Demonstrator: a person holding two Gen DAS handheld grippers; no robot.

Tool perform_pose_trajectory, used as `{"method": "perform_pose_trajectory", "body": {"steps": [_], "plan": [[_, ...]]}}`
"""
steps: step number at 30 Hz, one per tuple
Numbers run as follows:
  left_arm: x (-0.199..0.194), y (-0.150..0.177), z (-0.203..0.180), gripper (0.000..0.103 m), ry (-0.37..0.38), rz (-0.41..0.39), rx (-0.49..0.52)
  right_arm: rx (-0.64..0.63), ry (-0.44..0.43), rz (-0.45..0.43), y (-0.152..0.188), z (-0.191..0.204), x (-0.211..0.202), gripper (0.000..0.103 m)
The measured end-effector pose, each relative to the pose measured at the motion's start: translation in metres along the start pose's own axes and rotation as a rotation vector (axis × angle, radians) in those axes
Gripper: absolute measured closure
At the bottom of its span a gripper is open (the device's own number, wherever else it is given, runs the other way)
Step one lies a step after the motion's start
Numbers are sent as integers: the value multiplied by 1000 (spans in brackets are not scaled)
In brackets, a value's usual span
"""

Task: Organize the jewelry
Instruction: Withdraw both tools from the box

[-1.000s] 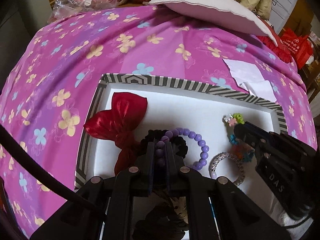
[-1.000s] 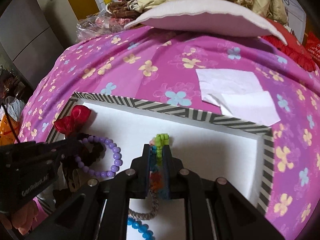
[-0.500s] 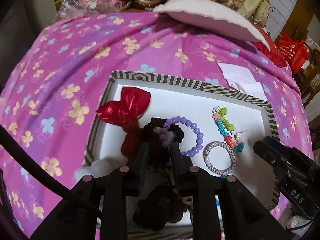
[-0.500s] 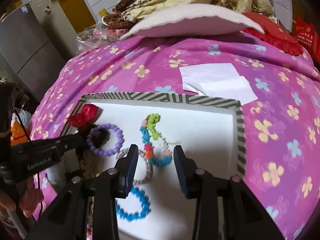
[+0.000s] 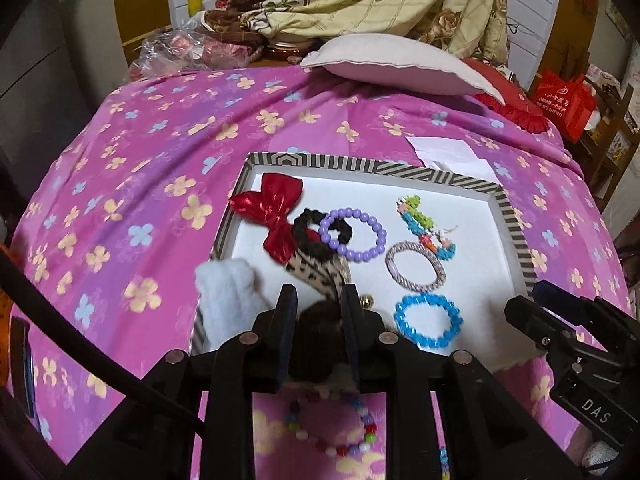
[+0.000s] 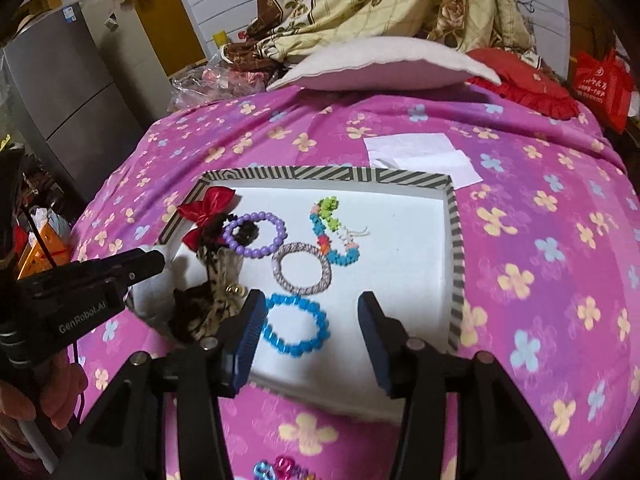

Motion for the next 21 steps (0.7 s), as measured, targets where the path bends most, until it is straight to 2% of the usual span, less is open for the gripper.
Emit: {"method": "perform_pose_trajectory", "body": {"steps": [7,21], "plan": [[-22,34,3,63,-20,-43,-10,10,-8,-8,32,12,-18,47],[-50,82,11,63,-68,-119,-14,21,4,0,81,24,-38,47]]}}
Point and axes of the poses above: each gripper's, at about its wrist camera, not at the fingertips, and x roughly the way its jaws point, z to its left, y to its underside, the point moved 5 cm from there along x, roughly the way its jaws point, and after that the axes turned 10 degrees about z, right-handed, at the moved point
